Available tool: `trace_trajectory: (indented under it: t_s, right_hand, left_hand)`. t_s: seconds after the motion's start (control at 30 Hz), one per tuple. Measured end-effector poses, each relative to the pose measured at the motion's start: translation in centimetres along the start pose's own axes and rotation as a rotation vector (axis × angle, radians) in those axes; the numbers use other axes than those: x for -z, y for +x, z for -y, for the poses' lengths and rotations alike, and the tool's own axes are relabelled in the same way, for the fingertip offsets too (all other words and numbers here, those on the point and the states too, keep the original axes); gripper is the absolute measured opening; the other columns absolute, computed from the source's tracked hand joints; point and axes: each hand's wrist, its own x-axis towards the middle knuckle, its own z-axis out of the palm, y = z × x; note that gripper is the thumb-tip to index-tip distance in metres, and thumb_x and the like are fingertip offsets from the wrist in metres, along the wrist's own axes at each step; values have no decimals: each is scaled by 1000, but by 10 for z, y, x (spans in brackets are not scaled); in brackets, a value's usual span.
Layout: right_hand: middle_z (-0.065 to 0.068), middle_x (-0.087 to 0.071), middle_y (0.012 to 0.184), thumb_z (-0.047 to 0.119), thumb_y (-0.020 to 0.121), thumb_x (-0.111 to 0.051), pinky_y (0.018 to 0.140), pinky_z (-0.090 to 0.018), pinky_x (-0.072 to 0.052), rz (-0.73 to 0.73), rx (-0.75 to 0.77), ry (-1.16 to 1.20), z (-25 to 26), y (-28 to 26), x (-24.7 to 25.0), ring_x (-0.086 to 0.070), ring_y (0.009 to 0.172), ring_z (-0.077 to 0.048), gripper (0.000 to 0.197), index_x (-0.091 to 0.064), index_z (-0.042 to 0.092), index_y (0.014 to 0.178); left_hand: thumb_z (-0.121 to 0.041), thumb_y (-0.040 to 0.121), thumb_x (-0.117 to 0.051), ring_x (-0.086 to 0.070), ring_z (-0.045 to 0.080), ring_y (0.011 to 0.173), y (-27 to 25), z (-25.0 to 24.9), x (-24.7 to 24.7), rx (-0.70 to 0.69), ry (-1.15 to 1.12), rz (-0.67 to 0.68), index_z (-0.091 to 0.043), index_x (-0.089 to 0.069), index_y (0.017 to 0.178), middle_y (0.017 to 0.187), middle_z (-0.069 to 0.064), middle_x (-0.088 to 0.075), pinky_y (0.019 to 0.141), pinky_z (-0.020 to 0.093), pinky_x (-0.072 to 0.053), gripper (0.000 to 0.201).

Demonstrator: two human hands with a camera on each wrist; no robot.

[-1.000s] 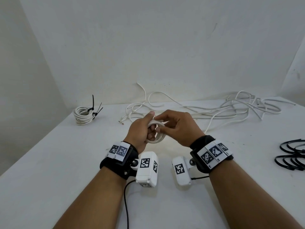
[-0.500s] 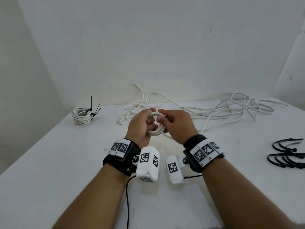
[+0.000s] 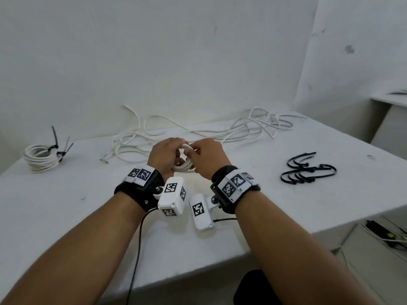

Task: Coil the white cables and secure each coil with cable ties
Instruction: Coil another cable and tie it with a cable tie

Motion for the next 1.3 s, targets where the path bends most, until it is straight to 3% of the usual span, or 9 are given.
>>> trace_trajectory:
  t_s: [0.1, 0.2, 0.37, 0.57, 0.67, 0.8, 1.07, 1.17, 1.3]
  right_hand:
    - [-4, -74, 79, 34, 94, -62, 63, -36, -62, 96, -46, 0, -14, -4, 37, -73, 69, -19, 23, -73, 15, 86]
    - [-5, -75, 79, 41, 93, -62, 57, -29, -56, 43, -191, 42, -41, -3, 86, -72, 68, -17, 36, -72, 8, 86]
    - [-2, -68, 64, 36, 85, -72, 60, -26, -49, 20, -395, -511, -91, 4, 153, -65, 69, -19, 32, -68, 7, 72]
    - [-4, -56, 69, 34, 72, -85, 59, -28, -42, 29, -591, -679, -126, 6, 180, -57, 68, -24, 42, -49, 13, 68]
    - [-5, -60, 66, 34, 67, -87, 49, -23, -38, 53, -604, -679, -135, 5, 177, -55, 56, -16, 39, -54, 14, 65]
    - [-5, -59, 64, 29, 69, -85, 59, -28, -47, 65, -625, -719, -140, 3, 170, -56, 57, -20, 35, -54, 12, 65]
    - [-5, -69, 64, 12, 78, -62, 50, -23, -43, 12, -572, -698, -124, 9, 167, -67, 58, -21, 11, -61, 8, 68]
    - [-4, -73, 62, 11, 87, -55, 59, -31, -60, 29, -556, -564, -104, 16, 160, -66, 45, -13, 16, -66, 3, 79]
    - [-5, -74, 66, 17, 87, -61, 71, -40, -63, 10, -495, -434, -90, 20, 144, -75, 66, -20, 19, -71, 1, 83]
  left_hand:
    - [-9, 92, -53, -37, 7, 34, -2, 5, -30, 22, 21, 22, -4, -61, 81, 41, -7, -45, 37, 16, -35, 15]
    - [-12, 92, -54, -35, 12, 37, -2, 11, -56, 44, 29, 16, -8, -62, 77, 43, -4, -35, 36, 17, -35, 18]
    - [-15, 91, -53, -31, 12, 36, 0, 26, -80, 109, -26, 22, -11, -65, 73, 43, -5, -30, 37, 17, -34, 21]
    - [-14, 88, -56, -27, 11, 35, -4, 41, -80, 173, -70, -7, -11, -66, 70, 45, -3, -30, 38, 17, -34, 21]
    - [-15, 88, -57, -26, 11, 36, -5, 43, -76, 180, -86, -8, -11, -66, 70, 47, -3, -30, 38, 18, -34, 21]
    - [-15, 87, -57, -27, 12, 38, -7, 44, -74, 194, -78, -4, -10, -66, 73, 46, -3, -31, 39, 20, -33, 18]
    - [-15, 90, -56, -25, 11, 34, -5, 40, -70, 180, -78, 23, -9, -65, 77, 42, -6, -30, 44, 24, -32, 17]
    - [-13, 90, -57, -27, 10, 33, -4, 34, -67, 163, -96, 10, -8, -66, 79, 42, -6, -31, 43, 23, -34, 15]
    - [-13, 89, -57, -29, 13, 38, -4, 20, -60, 113, -108, -22, -7, -67, 79, 48, -3, -31, 42, 22, -35, 16]
